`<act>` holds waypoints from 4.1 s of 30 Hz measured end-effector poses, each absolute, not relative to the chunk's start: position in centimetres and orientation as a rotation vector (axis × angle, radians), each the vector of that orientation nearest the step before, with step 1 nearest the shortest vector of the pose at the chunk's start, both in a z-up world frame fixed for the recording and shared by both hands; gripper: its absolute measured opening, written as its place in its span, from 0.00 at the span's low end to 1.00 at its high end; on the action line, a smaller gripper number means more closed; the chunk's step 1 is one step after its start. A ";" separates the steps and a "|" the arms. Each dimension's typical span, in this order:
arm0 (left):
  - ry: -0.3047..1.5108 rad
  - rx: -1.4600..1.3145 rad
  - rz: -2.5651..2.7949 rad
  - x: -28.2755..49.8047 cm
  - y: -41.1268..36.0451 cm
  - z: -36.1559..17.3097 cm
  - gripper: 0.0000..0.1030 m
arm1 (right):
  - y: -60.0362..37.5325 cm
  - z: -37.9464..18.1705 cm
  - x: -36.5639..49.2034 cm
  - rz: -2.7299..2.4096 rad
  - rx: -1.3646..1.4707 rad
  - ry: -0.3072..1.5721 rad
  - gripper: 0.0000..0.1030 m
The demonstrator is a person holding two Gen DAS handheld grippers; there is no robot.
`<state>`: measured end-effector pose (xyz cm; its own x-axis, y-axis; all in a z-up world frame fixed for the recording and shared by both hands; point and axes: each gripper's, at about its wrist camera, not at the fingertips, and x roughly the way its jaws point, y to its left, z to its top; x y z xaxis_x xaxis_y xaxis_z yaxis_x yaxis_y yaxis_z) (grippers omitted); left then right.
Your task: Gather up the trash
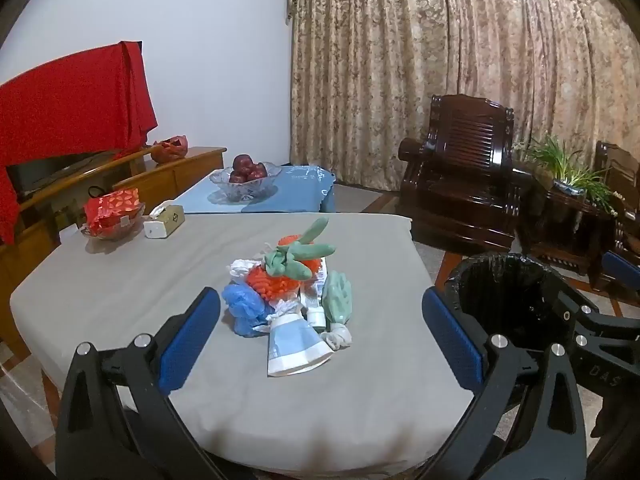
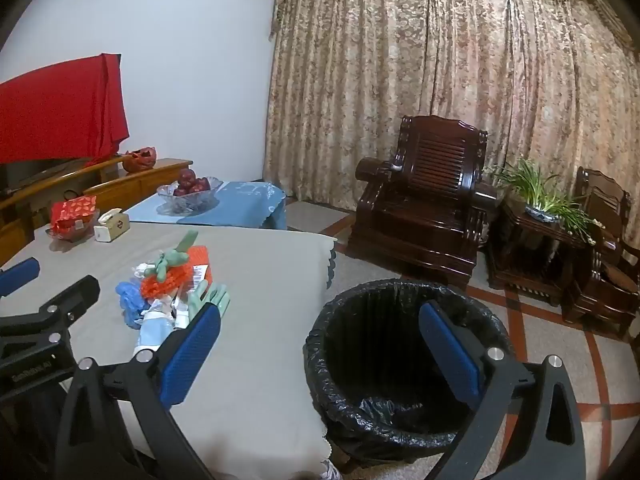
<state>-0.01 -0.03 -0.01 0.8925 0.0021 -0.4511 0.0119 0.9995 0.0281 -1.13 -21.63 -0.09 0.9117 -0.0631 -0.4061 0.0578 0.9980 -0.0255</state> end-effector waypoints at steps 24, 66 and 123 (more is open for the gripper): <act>0.460 0.028 -0.005 0.0 0.1 -0.1 0.95 | -21.6 -0.2 -1.2 -0.061 -0.009 0.416 0.94; 0.460 0.022 -0.003 -0.3 0.4 1.0 0.95 | -21.4 -0.3 -1.0 -0.062 -0.011 0.418 0.94; 0.552 -0.062 0.186 6.1 11.7 -6.3 0.95 | -12.5 -6.7 8.8 0.154 -0.066 0.515 0.86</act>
<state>6.14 11.73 -6.31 0.8348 0.1594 -0.5269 -0.1924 0.9813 -0.0080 8.83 -12.54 -6.74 0.8590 0.1295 -0.4953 -0.1627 0.9864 -0.0243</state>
